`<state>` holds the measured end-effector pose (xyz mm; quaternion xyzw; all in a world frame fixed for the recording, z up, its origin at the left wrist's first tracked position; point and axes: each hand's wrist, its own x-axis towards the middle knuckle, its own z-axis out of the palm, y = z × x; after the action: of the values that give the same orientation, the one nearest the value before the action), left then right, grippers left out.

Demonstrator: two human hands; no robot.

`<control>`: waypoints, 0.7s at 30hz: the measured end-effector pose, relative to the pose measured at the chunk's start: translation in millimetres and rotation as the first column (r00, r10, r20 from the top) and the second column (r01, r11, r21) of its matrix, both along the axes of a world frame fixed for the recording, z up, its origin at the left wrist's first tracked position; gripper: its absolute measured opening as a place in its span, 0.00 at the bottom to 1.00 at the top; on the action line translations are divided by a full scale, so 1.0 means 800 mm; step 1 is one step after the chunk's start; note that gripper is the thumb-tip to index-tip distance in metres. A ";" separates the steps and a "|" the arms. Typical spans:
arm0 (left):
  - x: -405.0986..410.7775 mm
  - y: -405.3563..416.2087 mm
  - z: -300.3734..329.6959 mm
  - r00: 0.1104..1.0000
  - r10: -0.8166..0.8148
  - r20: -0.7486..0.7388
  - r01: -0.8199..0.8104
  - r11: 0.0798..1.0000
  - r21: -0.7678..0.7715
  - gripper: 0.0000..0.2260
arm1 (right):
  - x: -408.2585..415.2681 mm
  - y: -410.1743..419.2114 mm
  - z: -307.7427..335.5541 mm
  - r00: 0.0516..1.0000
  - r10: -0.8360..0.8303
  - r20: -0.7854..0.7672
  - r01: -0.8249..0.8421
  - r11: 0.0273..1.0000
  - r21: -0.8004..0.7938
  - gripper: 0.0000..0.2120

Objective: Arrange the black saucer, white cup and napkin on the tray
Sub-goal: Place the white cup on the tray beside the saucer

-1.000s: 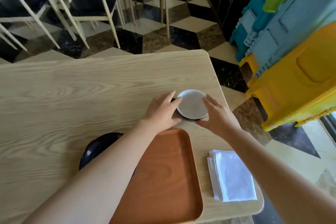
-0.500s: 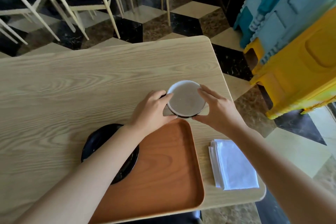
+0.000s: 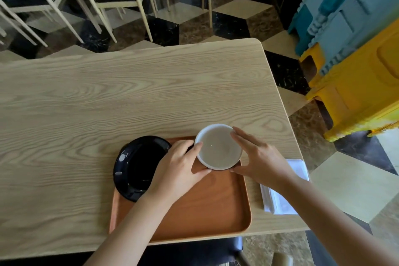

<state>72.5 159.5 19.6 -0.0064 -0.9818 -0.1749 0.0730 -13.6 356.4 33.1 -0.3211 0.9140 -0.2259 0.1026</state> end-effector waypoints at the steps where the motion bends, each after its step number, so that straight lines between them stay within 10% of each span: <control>1: 0.002 0.001 -0.002 1.000 -0.001 0.008 0.001 1.000 -0.003 0.26 | 0.001 0.000 0.000 1.000 -0.006 0.008 0.006 1.000 0.001 0.39; 21: -0.005 0.002 -0.012 0.999 0.021 0.038 -0.021 1.000 -0.004 0.25 | -0.007 -0.001 -0.002 1.000 0.028 -0.006 -0.027 0.995 0.097 0.39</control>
<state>68.2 161.3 10.1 0.0069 -0.9833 -0.1727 0.0562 -19.5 355.8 31.7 -0.3291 0.9198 -0.1786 0.1178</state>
